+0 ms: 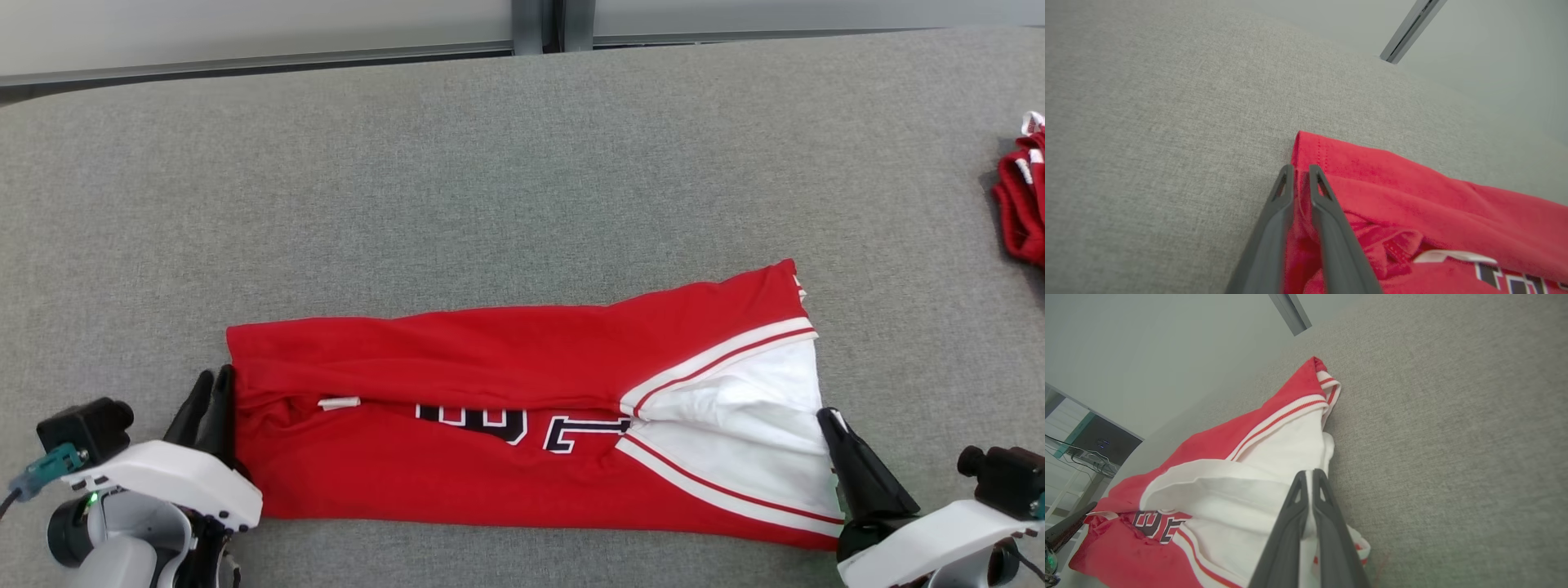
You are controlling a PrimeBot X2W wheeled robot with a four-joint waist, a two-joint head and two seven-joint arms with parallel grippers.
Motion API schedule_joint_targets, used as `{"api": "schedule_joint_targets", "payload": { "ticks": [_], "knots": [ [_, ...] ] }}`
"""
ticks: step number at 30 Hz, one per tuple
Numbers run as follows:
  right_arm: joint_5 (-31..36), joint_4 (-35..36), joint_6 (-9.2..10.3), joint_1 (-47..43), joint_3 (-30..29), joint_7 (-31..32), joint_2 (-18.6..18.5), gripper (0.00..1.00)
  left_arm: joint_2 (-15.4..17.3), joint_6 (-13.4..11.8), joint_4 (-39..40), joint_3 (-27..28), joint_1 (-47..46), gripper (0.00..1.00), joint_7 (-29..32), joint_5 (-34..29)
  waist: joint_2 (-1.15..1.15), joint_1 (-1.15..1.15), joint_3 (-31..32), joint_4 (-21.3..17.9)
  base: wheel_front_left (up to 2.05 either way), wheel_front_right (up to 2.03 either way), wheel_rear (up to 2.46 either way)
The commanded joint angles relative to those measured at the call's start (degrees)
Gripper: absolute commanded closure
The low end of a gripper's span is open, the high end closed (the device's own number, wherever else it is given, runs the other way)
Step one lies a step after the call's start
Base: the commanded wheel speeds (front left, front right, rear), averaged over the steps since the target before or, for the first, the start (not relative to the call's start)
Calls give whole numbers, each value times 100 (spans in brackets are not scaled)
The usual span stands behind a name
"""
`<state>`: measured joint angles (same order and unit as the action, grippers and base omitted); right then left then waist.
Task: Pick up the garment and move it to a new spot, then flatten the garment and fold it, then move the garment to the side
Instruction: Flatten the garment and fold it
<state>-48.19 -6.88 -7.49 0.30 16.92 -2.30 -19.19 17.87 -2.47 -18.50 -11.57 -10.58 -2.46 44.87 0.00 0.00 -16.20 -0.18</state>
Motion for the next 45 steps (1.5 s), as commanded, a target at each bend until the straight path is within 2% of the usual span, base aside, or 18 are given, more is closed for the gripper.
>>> {"api": "schedule_joint_targets", "payload": {
  "ticks": [1, 2, 3, 5, 6, 10, 14, 20, 23, 29, 37, 45],
  "knots": [
    [202, 69, 0, -40, -80, -6, 40, 0, 41, -59, 20, 2, 94, 0, -42, -64, 0, 0, 13, -14, 0, 0, 0],
    [341, 142, 0, -37, -144, -57, 80, 0, 64, -125, 35, 0, 130, 0, -143, -164, 0, 0, 23, -24, 0, 0, 0],
    [808, 162, 0, -21, -191, -109, -23, 0, 55, -176, 68, 20, 174, 0, -286, -203, 0, 0, 39, -38, 0, 0, 0],
    [1290, 330, -1, 32, -490, -389, 203, 0, 61, -337, 142, -8, 265, 0, -605, -482, 0, 0, 65, -57, 0, 0, 0],
    [1669, 401, -10, 19, -549, -414, 245, 0, 39, -417, 203, -2, 308, 0, -782, -557, 0, 0, 85, -55, 0, 0, 0],
    [2418, 747, 0, 47, -994, -430, 523, 0, -41, -783, 691, -1, 432, 0, -1156, -1073, 0, 0, 174, -27, 0, 0, 0],
    [2953, 1078, -1, 133, -1240, -371, 686, 0, -136, -1124, 1443, -94, 610, 0, -1240, -1605, 0, 0, 248, 16, 0, 0, 0],
    [3358, 1144, -1, 107, -1465, -439, 812, 0, -232, -1313, 2115, -383, 899, 0, -1250, -2042, 0, 0, 405, 42, 0, 0, 0],
    [3430, 1064, 0, -19, -1509, -455, 866, 0, -244, -1337, 2177, -469, 1013, 0, -1227, -2090, 0, 0, 484, 40, 0, 0, 0],
    [3530, 837, -1, -346, -1478, -474, 977, 0, -217, -1228, 1934, -649, 1297, 0, -1219, -2103, 0, 0, 762, 29, 0, 0, 0],
    [3473, 700, -1, -566, -1452, -440, 978, 0, -146, -1034, 1569, -627, 1390, 0, -1256, -2134, 0, 0, 1059, 16, 0, 0, 0],
    [3417, 692, 0, -573, -1477, -432, 946, 0, -174, -979, 1458, -562, 1397, 0, -1265, -2086, 0, 0, 1080, 16, 0, 0, 0]
  ]
}}
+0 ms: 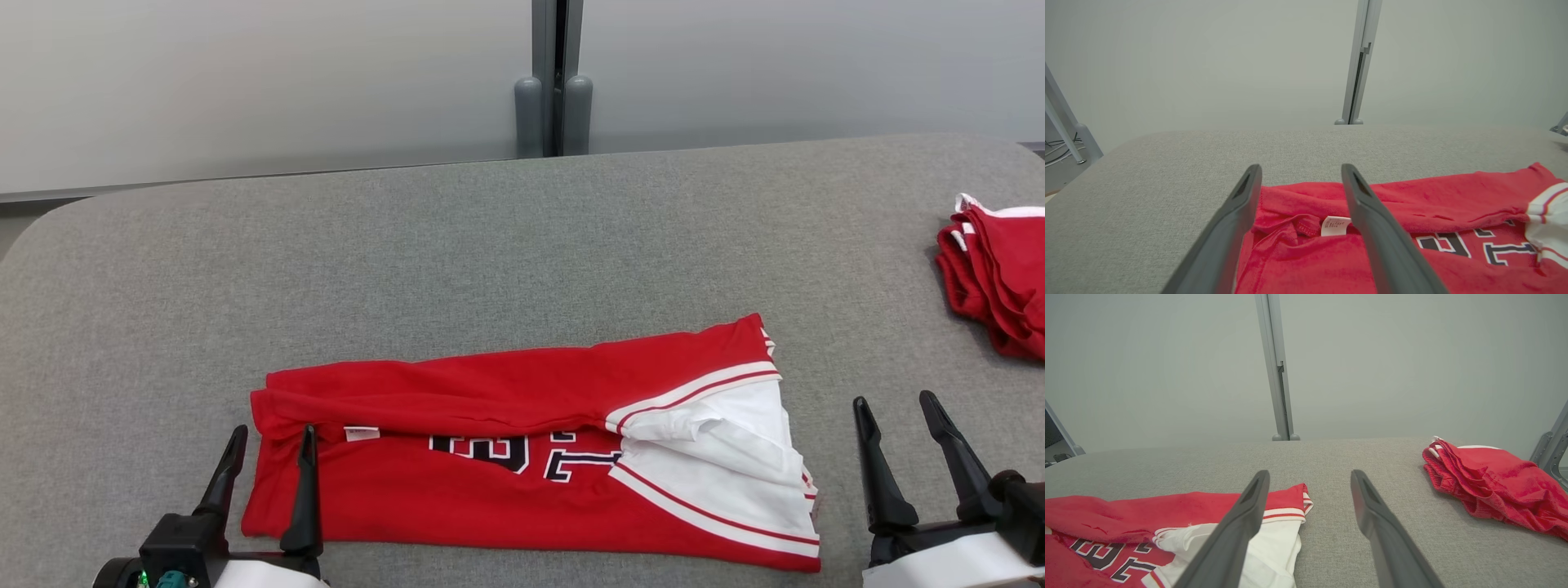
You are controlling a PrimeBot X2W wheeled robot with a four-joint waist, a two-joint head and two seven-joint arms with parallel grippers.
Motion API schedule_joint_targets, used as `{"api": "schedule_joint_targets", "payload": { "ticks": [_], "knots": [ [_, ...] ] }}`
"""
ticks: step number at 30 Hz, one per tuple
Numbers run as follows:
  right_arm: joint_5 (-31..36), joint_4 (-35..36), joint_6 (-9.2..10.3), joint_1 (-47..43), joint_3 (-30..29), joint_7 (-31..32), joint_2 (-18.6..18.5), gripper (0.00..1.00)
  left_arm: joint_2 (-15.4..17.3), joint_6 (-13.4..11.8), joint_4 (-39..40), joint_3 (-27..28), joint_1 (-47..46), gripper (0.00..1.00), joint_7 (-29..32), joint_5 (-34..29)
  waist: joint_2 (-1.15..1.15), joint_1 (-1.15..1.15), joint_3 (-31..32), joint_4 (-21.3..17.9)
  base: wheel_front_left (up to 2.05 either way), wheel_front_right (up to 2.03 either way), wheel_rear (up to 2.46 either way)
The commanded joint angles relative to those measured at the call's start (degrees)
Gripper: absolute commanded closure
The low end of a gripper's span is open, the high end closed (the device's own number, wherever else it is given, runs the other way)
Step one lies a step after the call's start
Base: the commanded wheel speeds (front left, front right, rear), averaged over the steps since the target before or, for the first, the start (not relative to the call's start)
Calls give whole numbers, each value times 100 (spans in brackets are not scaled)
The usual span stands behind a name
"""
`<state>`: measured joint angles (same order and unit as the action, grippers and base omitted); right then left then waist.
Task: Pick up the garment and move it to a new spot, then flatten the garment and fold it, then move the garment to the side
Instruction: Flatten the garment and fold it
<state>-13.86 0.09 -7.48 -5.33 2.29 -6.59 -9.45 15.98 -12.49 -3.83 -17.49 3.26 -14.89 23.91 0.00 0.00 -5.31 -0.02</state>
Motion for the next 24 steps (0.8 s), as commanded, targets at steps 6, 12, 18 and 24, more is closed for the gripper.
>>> {"api": "schedule_joint_targets", "payload": {
  "ticks": [6, 12, 18, 24],
  "knots": [
    [5, 14, -1, 30, -36, 44, 9, 0, -25, 43, -47, 61, -47, 0, -27, 12, 0, 0, -53, 1, 0, 0, 0],
    [-25, -75, -2, 79, -81, 63, -1, 0, -77, 78, -67, 56, -144, 0, -31, -35, 0, 0, -126, 66, 0, 0, 0],
    [-100, -694, -2, 366, -124, 113, -71, 0, -182, 183, -102, -34, -526, 0, -28, -110, 0, 0, -451, 341, 0, 0, 0],
    [-257, -1568, -1, 739, 118, 19, -98, 0, -307, 296, -153, -80, -875, 0, -29, -225, 0, 0, -739, 577, 0, 0, 0]
  ]
}}
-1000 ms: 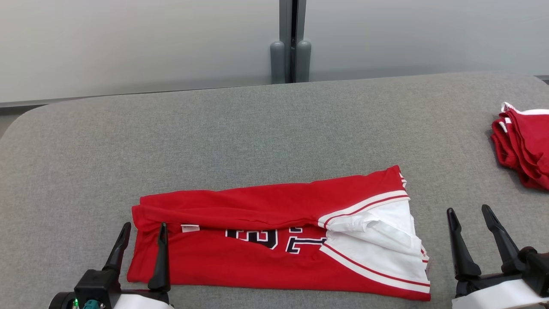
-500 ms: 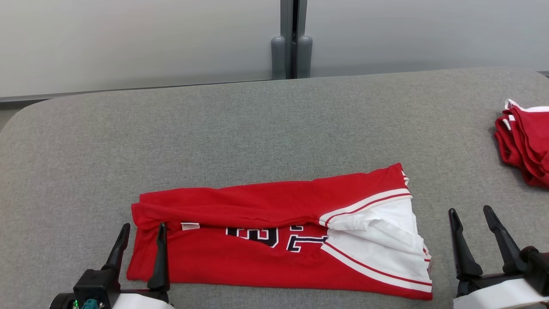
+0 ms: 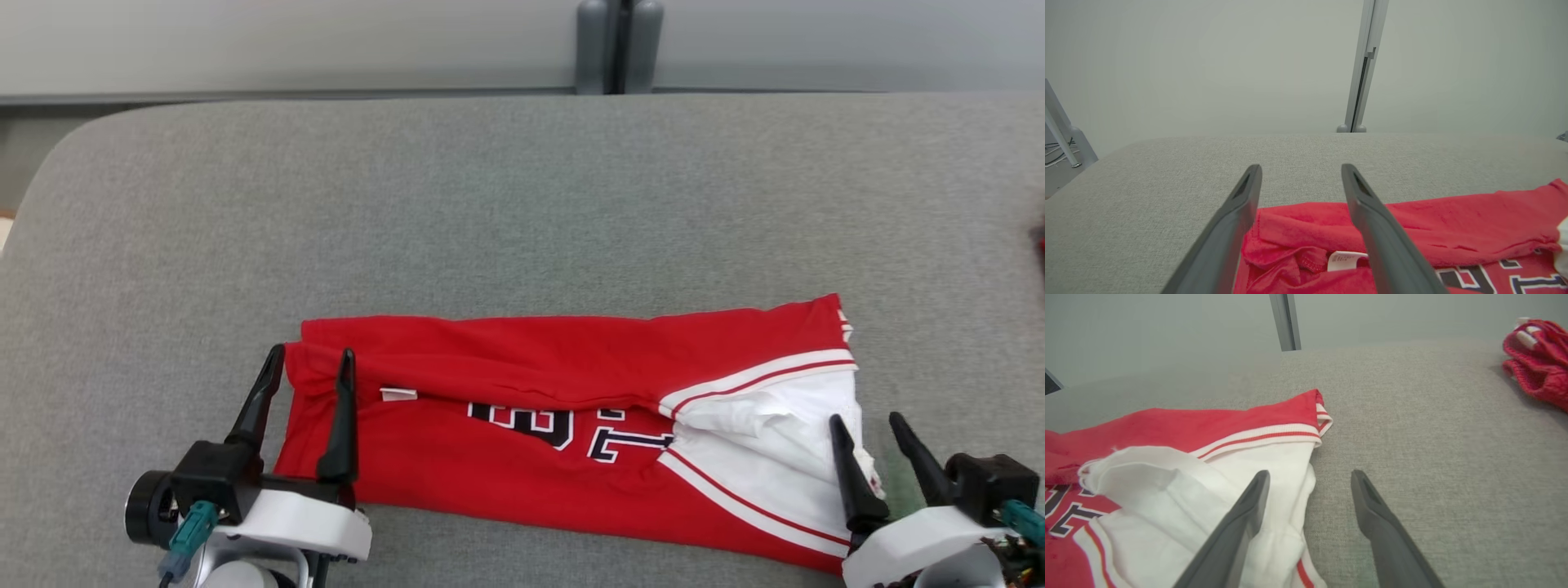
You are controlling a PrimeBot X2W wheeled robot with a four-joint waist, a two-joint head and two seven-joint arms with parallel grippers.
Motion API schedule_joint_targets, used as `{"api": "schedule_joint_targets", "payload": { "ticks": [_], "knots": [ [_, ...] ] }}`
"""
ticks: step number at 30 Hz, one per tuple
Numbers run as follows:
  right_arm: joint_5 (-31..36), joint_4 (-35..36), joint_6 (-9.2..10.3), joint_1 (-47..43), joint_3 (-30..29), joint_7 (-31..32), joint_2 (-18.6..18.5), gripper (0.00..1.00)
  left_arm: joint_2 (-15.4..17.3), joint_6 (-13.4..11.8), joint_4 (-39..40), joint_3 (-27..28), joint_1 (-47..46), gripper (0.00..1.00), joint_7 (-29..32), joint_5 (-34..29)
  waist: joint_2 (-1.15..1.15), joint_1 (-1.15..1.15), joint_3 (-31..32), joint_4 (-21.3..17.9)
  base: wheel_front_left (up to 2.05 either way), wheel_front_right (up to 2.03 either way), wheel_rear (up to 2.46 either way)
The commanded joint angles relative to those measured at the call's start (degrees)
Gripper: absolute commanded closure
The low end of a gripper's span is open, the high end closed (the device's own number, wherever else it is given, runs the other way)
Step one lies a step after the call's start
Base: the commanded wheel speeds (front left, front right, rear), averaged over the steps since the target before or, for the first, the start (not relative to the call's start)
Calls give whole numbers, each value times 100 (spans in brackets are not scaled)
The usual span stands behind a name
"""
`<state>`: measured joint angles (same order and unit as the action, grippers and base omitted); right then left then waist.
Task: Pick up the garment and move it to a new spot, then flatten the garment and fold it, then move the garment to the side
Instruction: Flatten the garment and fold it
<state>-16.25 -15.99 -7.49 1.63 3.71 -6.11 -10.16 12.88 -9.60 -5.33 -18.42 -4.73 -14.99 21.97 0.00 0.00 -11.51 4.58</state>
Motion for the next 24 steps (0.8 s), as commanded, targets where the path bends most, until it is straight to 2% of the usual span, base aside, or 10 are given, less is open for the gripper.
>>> {"api": "schedule_joint_targets", "payload": {
  "ticks": [1, 7, 8, 9, 10, 15, 24],
  "knots": [
    [-41, -146, 0, 114, 37, -35, -30, 0, -14, 34, -8, 17, -121, 0, -20, -51, 0, 0, -162, 149, 0, 0, 0],
    [-372, -988, -1, 322, 406, 18, 38, 0, -143, 137, -53, 84, -289, 0, -20, -174, 0, 0, -334, 261, 0, 0, 0],
    [-398, -1059, -2, 320, 491, 38, 32, 55, -156, 146, -53, 110, -303, 0, -20, -193, 0, 0, -349, 261, 0, 0, 0],
    [-448, -1078, -2, 342, 539, -74, 29, 93, -170, 152, -51, 139, -300, 0, -20, -206, 0, 0, -361, 252, 0, 0, 0],
    [-494, -1118, -2, 341, 602, -87, 33, 100, -181, 159, -48, 170, -295, 0, -20, -220, 0, 0, -373, 237, 0, 0, 0],
    [-650, -1233, 8, 331, 780, -241, -107, 100, -216, 214, -8, 301, -290, 0, -21, -303, 0, 0, -416, 117, 0, 0, 0],
    [-676, -1282, 32, 556, 394, -573, -783, 100, -339, 325, 34, 435, -315, 0, -21, -444, 0, 0, -487, -97, 0, 0, 0]
  ]
}}
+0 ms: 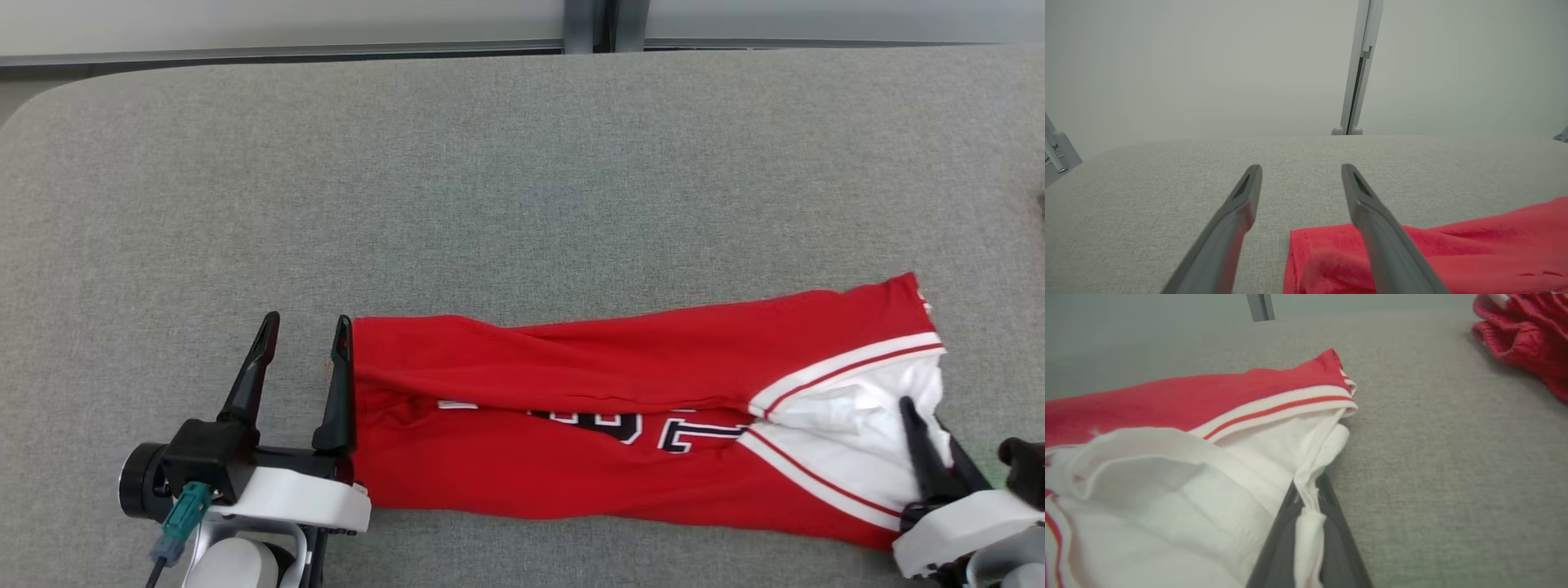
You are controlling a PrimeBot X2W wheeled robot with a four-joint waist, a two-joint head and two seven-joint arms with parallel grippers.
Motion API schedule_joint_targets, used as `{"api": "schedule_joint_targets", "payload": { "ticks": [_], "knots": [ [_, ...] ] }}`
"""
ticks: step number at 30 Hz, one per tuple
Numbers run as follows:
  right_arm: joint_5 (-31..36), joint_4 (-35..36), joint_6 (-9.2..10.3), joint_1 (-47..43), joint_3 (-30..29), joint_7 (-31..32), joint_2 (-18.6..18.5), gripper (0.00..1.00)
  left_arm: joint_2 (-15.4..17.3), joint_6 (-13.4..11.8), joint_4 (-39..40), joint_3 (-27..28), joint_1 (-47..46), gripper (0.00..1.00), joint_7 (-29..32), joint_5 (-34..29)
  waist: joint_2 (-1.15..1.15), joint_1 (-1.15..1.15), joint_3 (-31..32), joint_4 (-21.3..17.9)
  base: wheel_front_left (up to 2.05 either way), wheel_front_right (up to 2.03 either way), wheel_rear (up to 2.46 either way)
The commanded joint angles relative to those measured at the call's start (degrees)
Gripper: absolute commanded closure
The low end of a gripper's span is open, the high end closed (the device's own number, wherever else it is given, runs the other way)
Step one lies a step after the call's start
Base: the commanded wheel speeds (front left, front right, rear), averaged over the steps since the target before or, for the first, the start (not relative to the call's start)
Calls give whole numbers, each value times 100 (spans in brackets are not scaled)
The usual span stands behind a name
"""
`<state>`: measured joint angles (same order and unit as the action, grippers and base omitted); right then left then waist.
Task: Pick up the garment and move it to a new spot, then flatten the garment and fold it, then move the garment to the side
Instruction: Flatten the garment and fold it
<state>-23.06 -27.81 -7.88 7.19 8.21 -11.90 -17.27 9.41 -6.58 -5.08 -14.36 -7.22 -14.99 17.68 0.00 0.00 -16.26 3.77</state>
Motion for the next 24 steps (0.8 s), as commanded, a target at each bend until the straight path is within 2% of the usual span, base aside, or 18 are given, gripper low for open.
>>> {"api": "schedule_joint_targets", "payload": {
  "ticks": [1, 5, 10, 16, 17, 19, 24],
  "knots": [
    [53, -106, 68, 36, -147, -24, -177, 100, -1, 36, 12, 38, -71, 0, -21, -36, 0, 0, -22, -28, 0, 0, 0],
    [1, -138, 57, 114, -385, -101, -452, 100, -50, 73, 4, 69, -105, 0, -21, -80, 0, 0, -48, -53, 0, 0, 0],
    [-54, 52, 46, 199, -272, -103, -575, 100, -109, 130, -24, 123, -100, 0, -21, -132, 0, 0, -20, -90, 0, 0, 0],
    [123, 1155, 45, 230, 27, 85, -531, 100, -146, 161, -6, 209, 23, 0, -21, -175, 0, 0, 67, -253, 0, 0, 0],
    [123, 1155, 45, 230, 27, 85, -531, 100, -146, 161, -6, 209, 23, 0, -21, -175, 0, 0, 67, -253, 0, 0, 0],
    [227, 1666, 45, 228, 174, 271, -496, 100, -151, 193, 1, 212, 24, 0, -21, -202, 0, 0, 79, -291, 0, 0, 0],
    [259, 2680, 40, 361, 837, 808, -273, 100, -151, 226, -34, 209, -38, 0, -21, -256, 0, 0, 90, -320, 0, 0, 0]
  ]
}}
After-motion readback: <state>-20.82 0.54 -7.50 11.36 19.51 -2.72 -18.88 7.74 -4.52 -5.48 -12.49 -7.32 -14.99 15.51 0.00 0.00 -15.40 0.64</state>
